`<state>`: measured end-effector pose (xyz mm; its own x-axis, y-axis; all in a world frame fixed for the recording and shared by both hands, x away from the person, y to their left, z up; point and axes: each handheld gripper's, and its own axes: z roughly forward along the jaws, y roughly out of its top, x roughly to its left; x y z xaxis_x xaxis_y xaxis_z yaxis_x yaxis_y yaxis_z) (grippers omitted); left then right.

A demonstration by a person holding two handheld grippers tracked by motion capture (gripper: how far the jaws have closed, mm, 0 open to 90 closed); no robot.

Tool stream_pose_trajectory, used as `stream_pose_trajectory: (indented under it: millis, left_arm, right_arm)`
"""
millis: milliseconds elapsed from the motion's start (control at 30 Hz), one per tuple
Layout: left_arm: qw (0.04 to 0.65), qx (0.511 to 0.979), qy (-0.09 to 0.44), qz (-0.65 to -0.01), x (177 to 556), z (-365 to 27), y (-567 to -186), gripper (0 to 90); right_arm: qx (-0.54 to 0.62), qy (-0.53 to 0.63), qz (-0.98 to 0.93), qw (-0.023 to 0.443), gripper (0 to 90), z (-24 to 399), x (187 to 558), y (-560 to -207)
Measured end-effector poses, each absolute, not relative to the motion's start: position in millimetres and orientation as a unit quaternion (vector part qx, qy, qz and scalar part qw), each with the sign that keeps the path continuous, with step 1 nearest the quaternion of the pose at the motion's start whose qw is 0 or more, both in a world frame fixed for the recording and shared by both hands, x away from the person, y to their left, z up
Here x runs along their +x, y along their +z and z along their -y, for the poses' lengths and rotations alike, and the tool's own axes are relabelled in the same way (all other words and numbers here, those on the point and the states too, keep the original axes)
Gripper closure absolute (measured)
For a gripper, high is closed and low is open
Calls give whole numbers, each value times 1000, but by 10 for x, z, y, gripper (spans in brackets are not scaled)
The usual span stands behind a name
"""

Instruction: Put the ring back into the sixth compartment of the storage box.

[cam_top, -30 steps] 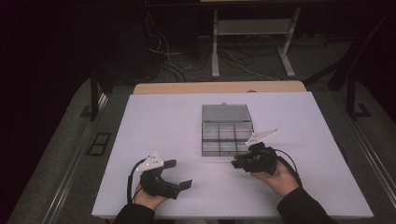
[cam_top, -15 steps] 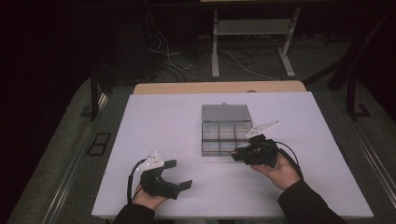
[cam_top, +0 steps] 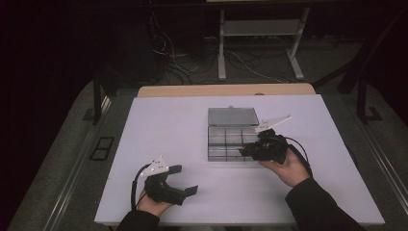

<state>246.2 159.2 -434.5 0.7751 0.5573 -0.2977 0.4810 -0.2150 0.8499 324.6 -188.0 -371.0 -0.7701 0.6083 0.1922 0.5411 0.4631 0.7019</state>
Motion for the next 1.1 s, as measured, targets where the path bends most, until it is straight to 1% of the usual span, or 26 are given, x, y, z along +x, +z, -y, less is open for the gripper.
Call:
stream_pose_trajectory:
  millis: [500, 1100]
  left_arm:
    - [532, 778, 34, -333, 2463, -1592, -4344, 0]
    - [533, 779, 33, -329, 2461, -1584, -4343, 0]
  right_arm:
    - [350, 393, -849, 52, 704, 1939, 3415, -3658]
    - [390, 391, -831, 58, 702, 2099, 3681, -3746]
